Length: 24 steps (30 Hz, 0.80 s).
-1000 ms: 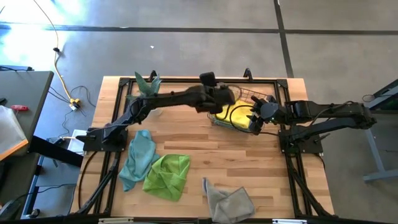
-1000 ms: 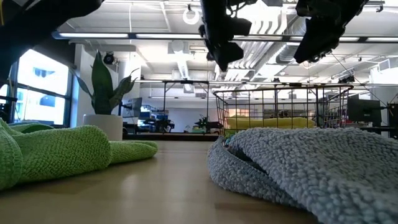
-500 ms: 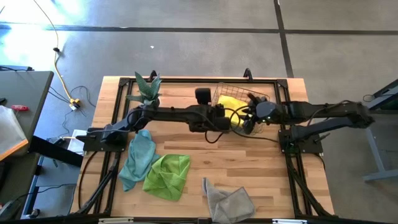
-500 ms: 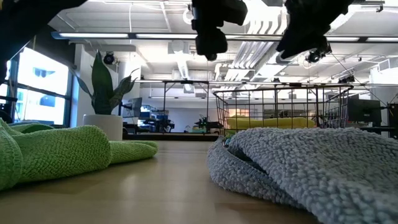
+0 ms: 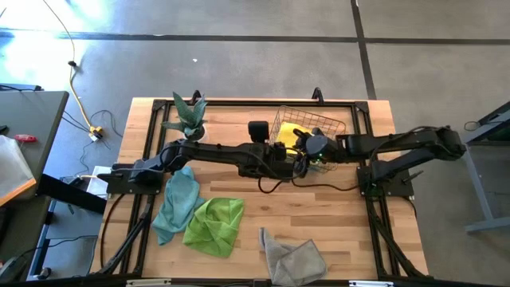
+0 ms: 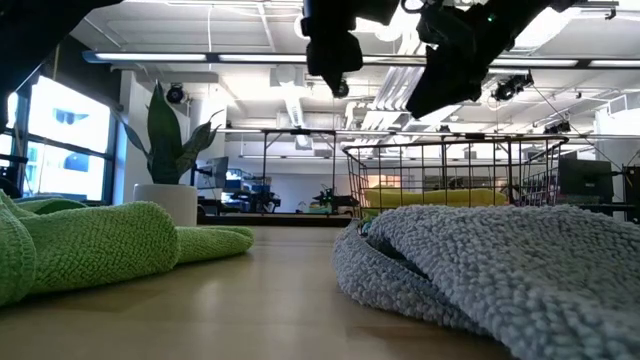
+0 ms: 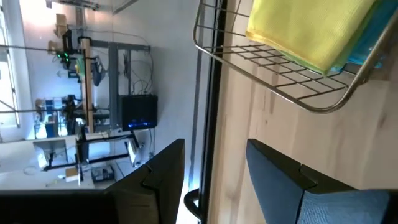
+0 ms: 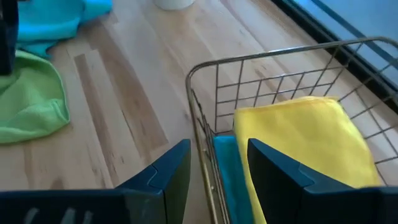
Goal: Fold microfiber towels
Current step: Adjust the wire basket
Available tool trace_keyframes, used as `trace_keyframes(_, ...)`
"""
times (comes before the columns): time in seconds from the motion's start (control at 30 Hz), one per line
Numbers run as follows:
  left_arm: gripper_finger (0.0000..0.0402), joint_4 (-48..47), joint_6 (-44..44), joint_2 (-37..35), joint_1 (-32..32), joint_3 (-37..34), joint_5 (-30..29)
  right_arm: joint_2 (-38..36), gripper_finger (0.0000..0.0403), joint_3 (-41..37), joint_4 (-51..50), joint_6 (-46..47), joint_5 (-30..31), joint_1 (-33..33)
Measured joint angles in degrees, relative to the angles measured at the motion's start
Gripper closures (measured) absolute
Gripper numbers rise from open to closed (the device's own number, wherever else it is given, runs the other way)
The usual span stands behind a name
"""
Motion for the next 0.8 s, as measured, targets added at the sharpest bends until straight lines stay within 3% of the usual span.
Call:
trace_keyframes(0.17, 0.0241, 0.0, 2.6, -0.6, -0.5, 0.0, 2.3, 0.0, 0.0251, 0.0, 0.7, -1.3, -0.1, -1.8)
trace_keyframes(0.3, 0.0241, 0.1, 4.2, -4.4, -0.4, -0.2, 9.6, 0.7, 0.0251, 0.0, 0.9, -1.1, -0.1, -3.2)
trace_keyframes(0.43, 0.0241, 0.2, 2.5, -14.5, 0.4, -5.5, 14.8, 2.9, 0.0251, 0.0, 0.8, -2.3, -0.6, -4.0)
trace_keyframes(0.57, 0.0241, 0.1, -5.4, -27.4, 1.1, -14.3, 20.3, 5.0, 0.0251, 0.0, 0.9, -7.8, -2.2, -4.0)
trace_keyframes(0.8, 0.0241, 6.0, -19.4, -46.1, -2.3, -31.4, 20.1, 9.2, 0.0251, 0.0, 6.7, -12.2, -5.7, -4.2)
